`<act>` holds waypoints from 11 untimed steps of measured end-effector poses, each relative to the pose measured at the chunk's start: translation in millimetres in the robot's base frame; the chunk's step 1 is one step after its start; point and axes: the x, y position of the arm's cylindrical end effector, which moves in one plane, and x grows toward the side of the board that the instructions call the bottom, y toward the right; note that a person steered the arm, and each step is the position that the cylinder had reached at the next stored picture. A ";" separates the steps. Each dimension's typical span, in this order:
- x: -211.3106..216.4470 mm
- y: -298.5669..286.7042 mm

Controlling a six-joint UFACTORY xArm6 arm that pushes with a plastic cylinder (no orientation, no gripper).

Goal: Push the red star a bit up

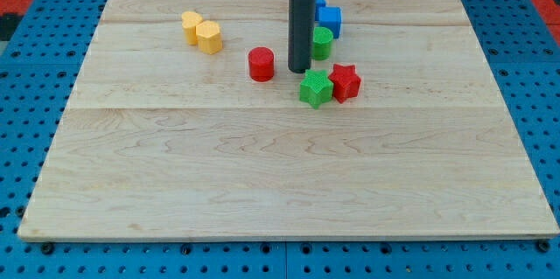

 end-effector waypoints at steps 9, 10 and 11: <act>80.8 80.8; 69.3 80.8; 69.3 83.3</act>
